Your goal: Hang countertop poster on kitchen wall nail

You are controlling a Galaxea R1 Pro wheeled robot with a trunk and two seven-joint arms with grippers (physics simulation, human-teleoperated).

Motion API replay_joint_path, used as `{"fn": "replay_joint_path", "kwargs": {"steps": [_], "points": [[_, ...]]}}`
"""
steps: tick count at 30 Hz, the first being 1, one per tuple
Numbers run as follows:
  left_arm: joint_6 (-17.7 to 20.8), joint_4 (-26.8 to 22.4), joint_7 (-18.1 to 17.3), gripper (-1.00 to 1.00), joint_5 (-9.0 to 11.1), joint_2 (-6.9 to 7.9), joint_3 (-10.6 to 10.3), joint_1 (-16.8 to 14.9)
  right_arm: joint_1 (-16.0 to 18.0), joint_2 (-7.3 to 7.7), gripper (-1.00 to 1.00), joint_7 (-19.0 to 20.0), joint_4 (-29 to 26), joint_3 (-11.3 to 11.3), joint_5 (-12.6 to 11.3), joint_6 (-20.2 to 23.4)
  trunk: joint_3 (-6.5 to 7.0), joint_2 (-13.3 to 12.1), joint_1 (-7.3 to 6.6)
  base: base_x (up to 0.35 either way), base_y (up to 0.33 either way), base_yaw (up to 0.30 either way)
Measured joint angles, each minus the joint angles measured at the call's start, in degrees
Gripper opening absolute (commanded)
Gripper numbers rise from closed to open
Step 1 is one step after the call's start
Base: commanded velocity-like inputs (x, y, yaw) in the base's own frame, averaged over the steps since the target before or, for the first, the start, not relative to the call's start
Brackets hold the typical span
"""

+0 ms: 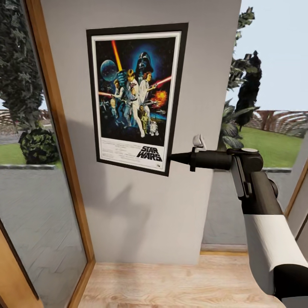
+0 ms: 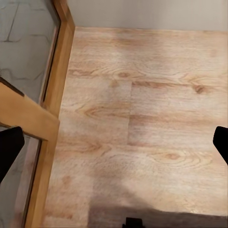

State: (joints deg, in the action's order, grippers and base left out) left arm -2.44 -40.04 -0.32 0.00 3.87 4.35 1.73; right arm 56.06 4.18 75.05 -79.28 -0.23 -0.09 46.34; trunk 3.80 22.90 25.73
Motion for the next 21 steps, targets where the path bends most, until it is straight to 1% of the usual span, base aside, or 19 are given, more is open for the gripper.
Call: {"fn": "replay_joint_path", "kwargs": {"steps": [21], "points": [[0.0, 0.0, 0.0, 1.0, 0.03, 0.0, 0.01, 0.0, -0.01, 0.12, -1.0, 0.0, 0.0, 0.0, -0.01, 0.0, 0.0, 0.0, 0.0, 0.335, 0.097, 0.0]]}}
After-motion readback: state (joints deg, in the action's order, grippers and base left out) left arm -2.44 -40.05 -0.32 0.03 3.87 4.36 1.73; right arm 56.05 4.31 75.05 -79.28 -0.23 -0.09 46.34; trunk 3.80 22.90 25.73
